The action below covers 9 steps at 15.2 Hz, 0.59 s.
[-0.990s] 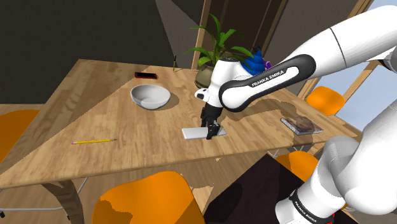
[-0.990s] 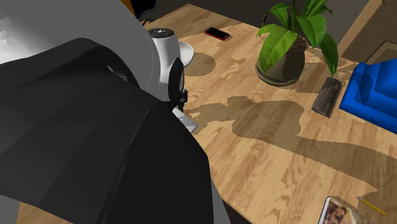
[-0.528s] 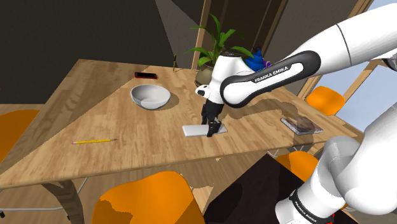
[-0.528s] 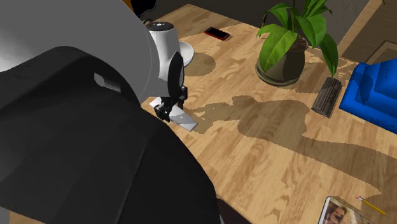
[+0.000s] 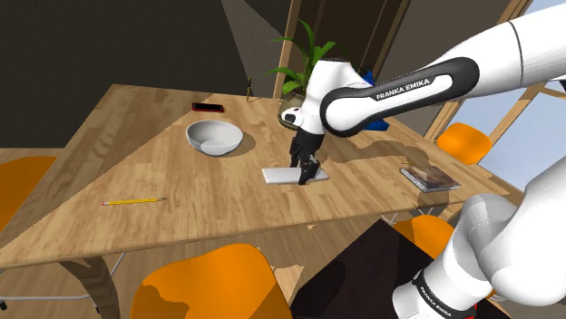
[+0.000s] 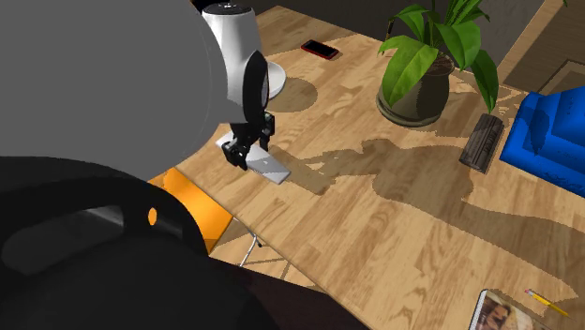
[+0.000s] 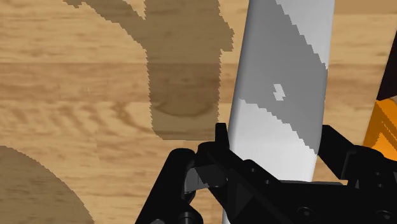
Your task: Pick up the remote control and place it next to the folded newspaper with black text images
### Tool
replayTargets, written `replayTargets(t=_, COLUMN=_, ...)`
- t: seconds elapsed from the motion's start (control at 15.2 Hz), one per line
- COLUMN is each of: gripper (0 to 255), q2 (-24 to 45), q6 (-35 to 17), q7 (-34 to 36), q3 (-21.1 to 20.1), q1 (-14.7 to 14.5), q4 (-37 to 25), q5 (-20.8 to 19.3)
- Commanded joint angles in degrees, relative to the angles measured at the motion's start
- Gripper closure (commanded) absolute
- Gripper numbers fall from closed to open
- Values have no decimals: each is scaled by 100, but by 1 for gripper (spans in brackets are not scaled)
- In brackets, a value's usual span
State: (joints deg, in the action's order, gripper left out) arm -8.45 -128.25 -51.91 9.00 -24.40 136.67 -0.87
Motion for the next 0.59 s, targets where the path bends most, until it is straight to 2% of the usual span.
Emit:
replayTargets(t=0.0, gripper=255, q2=-90, q6=159, q7=2, q3=2, q1=8, q4=-67, q5=-17)
replayTargets(t=0.26, gripper=255, q2=-233, q6=457, q7=21, q3=-9, q1=9, q4=-224, q5=-37)
replayTargets(t=0.53, gripper=255, q2=-234, q6=471, q7=-553, q3=350, q1=275, q4=-242, q5=-118)
